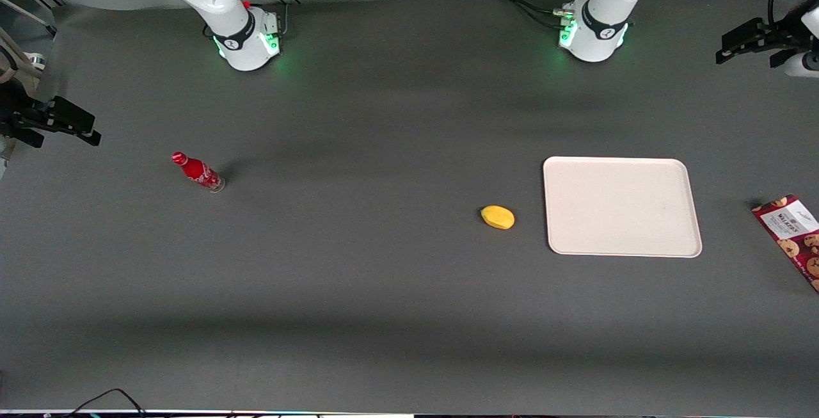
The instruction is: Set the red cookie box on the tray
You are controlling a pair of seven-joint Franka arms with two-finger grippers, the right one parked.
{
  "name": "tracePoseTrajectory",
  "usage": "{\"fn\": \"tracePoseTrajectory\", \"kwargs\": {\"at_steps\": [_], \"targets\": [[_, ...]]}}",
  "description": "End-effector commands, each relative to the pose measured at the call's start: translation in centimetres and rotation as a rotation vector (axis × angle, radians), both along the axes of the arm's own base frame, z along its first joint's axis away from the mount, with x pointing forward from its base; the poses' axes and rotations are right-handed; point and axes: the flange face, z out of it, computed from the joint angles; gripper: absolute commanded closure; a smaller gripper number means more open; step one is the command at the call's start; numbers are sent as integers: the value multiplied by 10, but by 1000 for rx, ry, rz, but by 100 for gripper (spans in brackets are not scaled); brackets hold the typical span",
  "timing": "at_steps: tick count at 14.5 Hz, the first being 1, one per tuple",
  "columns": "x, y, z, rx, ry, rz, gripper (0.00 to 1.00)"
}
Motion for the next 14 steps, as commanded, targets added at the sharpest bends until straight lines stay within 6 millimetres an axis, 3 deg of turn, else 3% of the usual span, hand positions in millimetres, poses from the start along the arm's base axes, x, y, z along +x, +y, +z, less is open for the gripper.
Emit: {"fn": "tracePoseTrajectory", "kwargs": {"at_steps": [1,4,5,6,8,10,11,14], "targets": [[4,-16,3,65,-1,-37,0],[6,-13,-1,68,20,-15,0],[11,-4,-1,63,24,5,0],[21,21,4,52,14,56,0],[55,57,14,75,27,115,0],[100,83,8,141,49,167,0],[133,96,-10,214,58,189,0],[183,143,-60,305,45,245,0]]}}
